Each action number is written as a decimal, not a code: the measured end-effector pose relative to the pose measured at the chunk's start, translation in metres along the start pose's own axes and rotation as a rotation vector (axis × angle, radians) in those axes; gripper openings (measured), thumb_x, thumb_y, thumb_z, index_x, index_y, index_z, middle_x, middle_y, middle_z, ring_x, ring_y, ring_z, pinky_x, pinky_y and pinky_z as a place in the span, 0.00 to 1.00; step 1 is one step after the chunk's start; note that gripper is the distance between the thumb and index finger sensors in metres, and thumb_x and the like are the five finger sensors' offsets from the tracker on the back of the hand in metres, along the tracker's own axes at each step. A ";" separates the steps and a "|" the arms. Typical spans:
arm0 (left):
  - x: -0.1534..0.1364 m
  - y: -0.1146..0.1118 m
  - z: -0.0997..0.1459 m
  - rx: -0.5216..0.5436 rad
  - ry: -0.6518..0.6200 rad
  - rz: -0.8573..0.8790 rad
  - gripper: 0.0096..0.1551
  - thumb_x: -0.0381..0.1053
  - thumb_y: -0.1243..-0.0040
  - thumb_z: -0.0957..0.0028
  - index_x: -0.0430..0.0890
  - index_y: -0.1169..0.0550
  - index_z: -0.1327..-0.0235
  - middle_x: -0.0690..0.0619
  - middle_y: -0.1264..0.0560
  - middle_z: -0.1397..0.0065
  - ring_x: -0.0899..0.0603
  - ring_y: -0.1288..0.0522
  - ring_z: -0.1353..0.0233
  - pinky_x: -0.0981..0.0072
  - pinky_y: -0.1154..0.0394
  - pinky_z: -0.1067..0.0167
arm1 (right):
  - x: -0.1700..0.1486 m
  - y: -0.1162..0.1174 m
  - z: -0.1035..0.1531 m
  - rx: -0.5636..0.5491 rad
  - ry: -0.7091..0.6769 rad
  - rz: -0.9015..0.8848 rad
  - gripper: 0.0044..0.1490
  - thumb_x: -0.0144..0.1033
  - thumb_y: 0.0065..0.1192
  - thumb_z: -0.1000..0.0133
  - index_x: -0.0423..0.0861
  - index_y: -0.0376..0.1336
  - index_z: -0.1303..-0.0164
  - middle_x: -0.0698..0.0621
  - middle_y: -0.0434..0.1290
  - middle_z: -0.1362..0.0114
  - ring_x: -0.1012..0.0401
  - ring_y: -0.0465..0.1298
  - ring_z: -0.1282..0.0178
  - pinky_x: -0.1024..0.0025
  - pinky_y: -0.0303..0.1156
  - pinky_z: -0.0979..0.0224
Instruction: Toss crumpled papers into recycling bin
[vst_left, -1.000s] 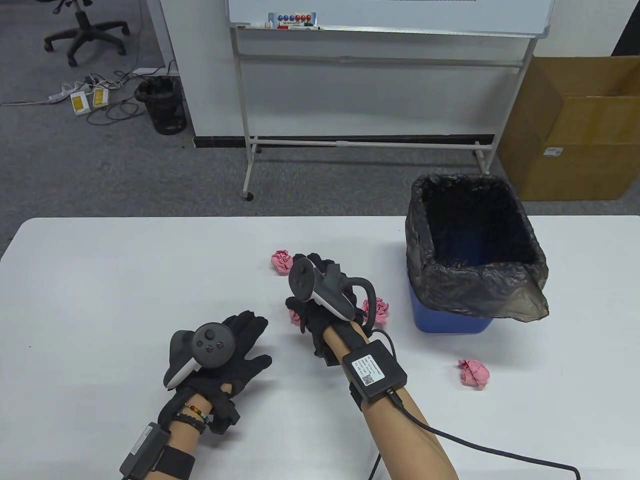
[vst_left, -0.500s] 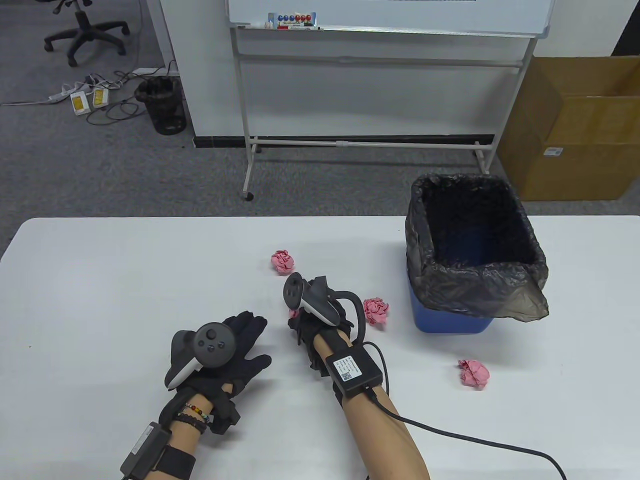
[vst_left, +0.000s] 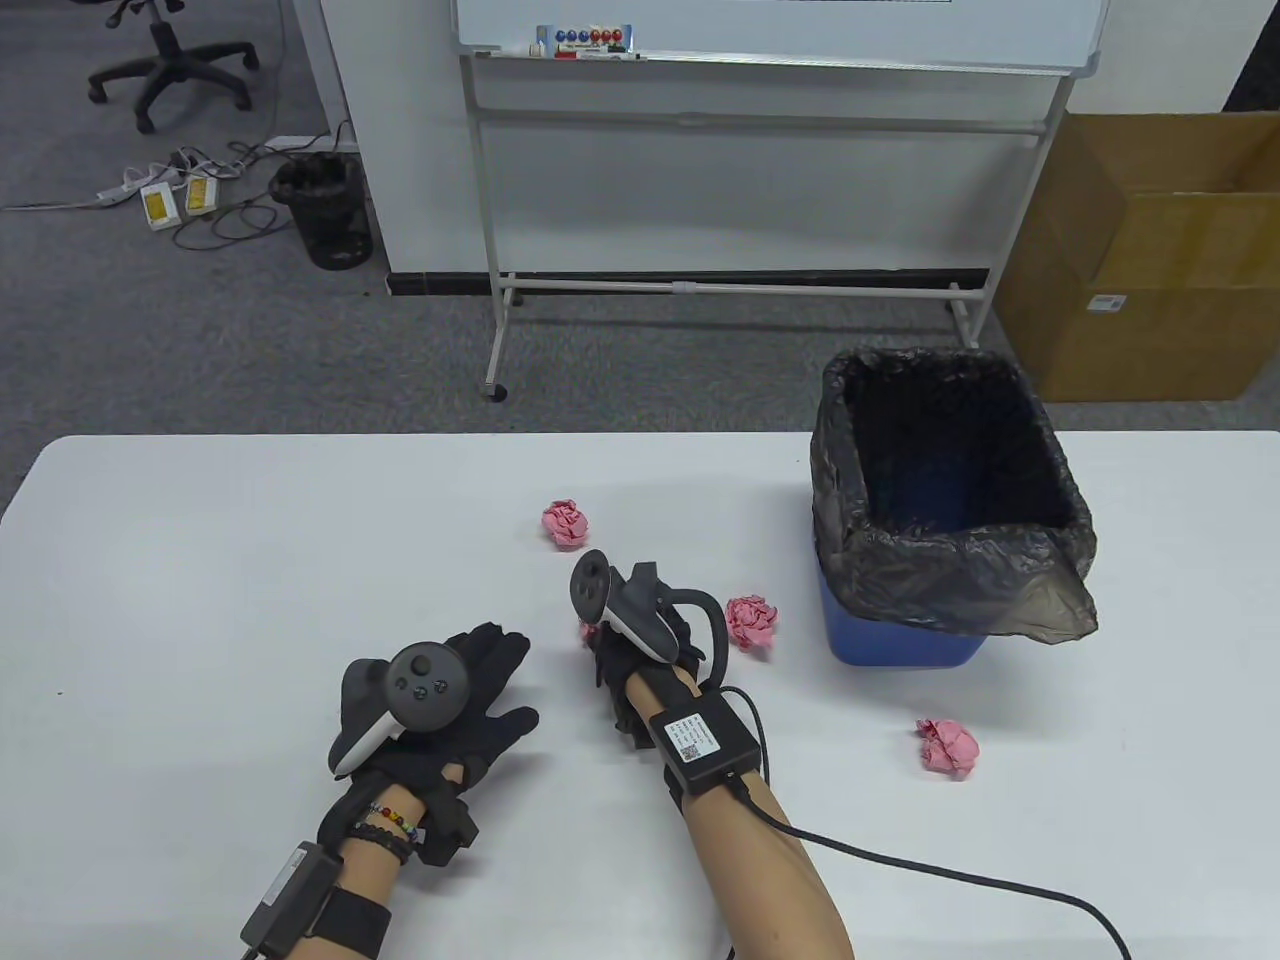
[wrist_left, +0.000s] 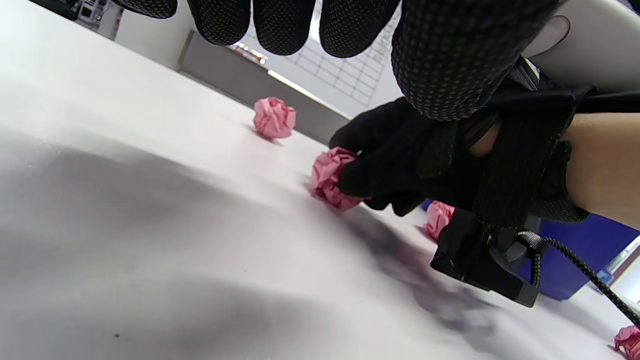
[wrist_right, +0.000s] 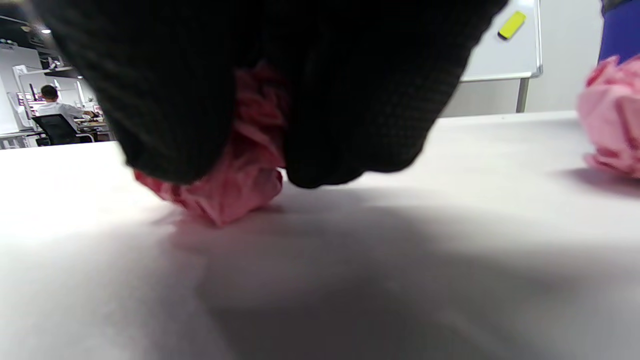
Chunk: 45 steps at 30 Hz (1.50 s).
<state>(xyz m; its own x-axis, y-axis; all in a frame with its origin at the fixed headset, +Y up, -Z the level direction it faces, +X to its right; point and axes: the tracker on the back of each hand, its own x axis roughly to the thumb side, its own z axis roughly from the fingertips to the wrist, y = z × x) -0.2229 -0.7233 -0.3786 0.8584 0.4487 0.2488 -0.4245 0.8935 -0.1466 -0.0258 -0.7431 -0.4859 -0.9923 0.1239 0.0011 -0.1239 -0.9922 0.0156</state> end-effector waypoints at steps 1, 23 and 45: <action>0.000 0.000 0.000 0.001 0.000 0.000 0.47 0.60 0.35 0.50 0.49 0.39 0.20 0.41 0.46 0.12 0.29 0.47 0.15 0.30 0.46 0.26 | -0.001 -0.002 0.000 0.010 0.006 -0.014 0.42 0.45 0.81 0.63 0.55 0.68 0.35 0.51 0.82 0.38 0.59 0.89 0.51 0.75 0.86 0.51; 0.007 -0.005 -0.001 -0.014 -0.034 -0.009 0.47 0.60 0.34 0.50 0.49 0.39 0.20 0.41 0.46 0.12 0.29 0.47 0.15 0.30 0.46 0.26 | -0.050 -0.086 0.022 0.420 0.087 -0.147 0.43 0.44 0.81 0.61 0.53 0.68 0.32 0.49 0.82 0.36 0.57 0.88 0.49 0.74 0.86 0.50; 0.011 -0.007 0.001 -0.021 -0.043 -0.015 0.47 0.60 0.35 0.50 0.49 0.39 0.20 0.41 0.46 0.12 0.29 0.46 0.15 0.31 0.46 0.25 | -0.127 -0.251 0.063 -0.775 0.362 -0.115 0.44 0.46 0.81 0.63 0.56 0.66 0.33 0.54 0.80 0.36 0.55 0.86 0.39 0.66 0.83 0.42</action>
<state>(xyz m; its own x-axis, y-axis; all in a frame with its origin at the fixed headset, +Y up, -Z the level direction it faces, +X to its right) -0.2108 -0.7248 -0.3743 0.8513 0.4361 0.2918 -0.4050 0.8996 -0.1630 0.1315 -0.5092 -0.4274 -0.8971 0.3425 -0.2792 -0.0601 -0.7204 -0.6909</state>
